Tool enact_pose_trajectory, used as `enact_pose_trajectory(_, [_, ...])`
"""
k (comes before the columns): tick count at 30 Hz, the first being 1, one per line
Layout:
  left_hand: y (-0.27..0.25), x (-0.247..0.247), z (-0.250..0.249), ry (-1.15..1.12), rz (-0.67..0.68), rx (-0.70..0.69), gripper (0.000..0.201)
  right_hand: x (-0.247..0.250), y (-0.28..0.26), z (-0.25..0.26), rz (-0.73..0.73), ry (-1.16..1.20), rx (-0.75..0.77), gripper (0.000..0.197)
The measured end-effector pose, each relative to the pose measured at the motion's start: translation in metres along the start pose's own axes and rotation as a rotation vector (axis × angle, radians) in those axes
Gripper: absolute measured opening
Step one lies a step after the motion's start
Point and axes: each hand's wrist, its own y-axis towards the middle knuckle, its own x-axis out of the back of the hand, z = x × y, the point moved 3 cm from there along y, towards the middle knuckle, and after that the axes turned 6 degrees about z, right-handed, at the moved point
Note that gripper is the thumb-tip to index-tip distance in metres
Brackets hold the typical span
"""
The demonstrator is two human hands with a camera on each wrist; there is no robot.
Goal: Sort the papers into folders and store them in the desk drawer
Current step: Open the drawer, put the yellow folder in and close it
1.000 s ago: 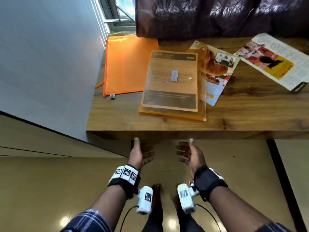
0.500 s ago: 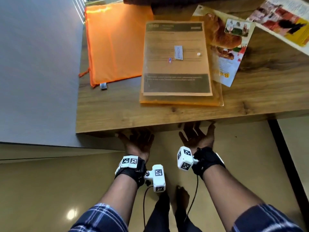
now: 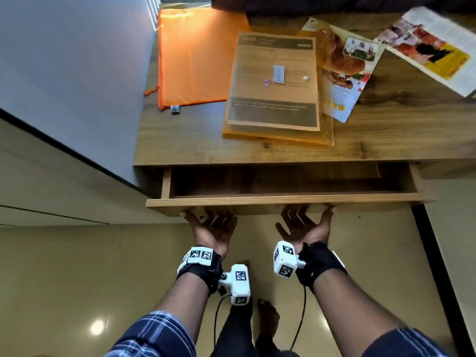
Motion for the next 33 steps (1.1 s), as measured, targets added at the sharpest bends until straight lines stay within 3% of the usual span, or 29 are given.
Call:
enact_pose_trajectory(3, [-0.022,0.023,0.008,0.026,0.024,0.003,0.079,0.022,-0.025,-0.005,0.017,-0.035,-0.033,0.076])
enact_pose_trajectory(9, [-0.062,0.055,0.026,0.047,0.025,-0.014,0.080,0.061,-0.070,-0.011,-0.047,-0.100,-0.078,0.102])
enact_pose_trajectory(15, [-0.090,0.077,0.035,0.082,0.009,0.013,0.077,0.084,-0.100,-0.015,-0.096,-0.115,-0.045,0.098])
enact_pose_trajectory(18, [-0.096,0.086,0.033,0.153,0.011,0.038,0.080,0.092,-0.109,-0.018,-0.125,-0.137,-0.026,0.091])
enact_pose_trajectory(21, [-0.110,0.093,0.025,0.290,-0.062,0.053,0.083,0.096,-0.123,-0.018,-0.156,-0.205,0.020,0.067])
enact_pose_trajectory(24, [-0.133,0.089,0.019,0.455,-0.067,0.103,0.040,0.095,-0.143,-0.015,-0.181,-0.250,0.088,0.038])
enact_pose_trajectory(26, [-0.153,0.076,0.018,0.629,0.020,0.160,0.028,0.088,-0.157,-0.010,-0.144,-0.256,0.131,0.035])
enact_pose_trajectory(28, [-0.172,0.055,0.019,0.784,0.154,0.189,0.027,0.076,-0.168,-0.003,-0.092,-0.253,0.181,0.034])
enact_pose_trajectory(33, [-0.196,-0.018,0.008,0.998,0.435,0.104,0.030,0.024,-0.183,0.010,0.024,-0.250,0.284,0.029])
